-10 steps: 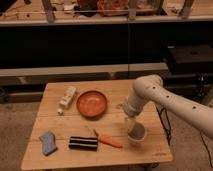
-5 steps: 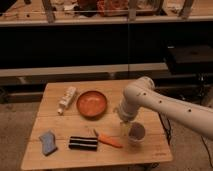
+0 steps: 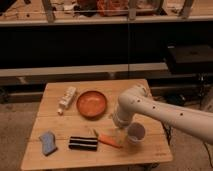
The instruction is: Place the pepper in the ceramic bowl
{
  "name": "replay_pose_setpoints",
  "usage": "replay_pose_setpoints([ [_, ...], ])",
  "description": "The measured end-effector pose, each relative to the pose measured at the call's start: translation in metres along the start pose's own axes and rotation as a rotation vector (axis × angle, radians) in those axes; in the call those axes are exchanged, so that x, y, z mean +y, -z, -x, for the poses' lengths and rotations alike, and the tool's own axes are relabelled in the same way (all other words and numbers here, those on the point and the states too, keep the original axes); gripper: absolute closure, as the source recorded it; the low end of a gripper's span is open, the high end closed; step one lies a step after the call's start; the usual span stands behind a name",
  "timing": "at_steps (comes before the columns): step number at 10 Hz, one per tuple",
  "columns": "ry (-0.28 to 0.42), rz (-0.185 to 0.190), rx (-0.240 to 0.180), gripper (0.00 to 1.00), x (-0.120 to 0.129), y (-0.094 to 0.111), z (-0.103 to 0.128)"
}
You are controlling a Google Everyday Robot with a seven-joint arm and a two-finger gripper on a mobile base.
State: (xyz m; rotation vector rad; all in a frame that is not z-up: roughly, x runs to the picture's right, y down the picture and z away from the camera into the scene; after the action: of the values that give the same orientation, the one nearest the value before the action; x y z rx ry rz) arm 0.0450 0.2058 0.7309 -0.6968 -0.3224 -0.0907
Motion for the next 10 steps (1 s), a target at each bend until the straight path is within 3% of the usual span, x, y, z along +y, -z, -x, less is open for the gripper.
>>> replay_pose_setpoints([
  [4, -0.069, -0.052, -0.037, 0.2, 0.001, -0.019, 0.004],
  [5, -0.058, -0.051, -0.037, 0.2, 0.001, -0.025, 0.008],
  [10, -0.009, 0.019, -0.029, 0.2, 0.035, -0.059, 0.027],
])
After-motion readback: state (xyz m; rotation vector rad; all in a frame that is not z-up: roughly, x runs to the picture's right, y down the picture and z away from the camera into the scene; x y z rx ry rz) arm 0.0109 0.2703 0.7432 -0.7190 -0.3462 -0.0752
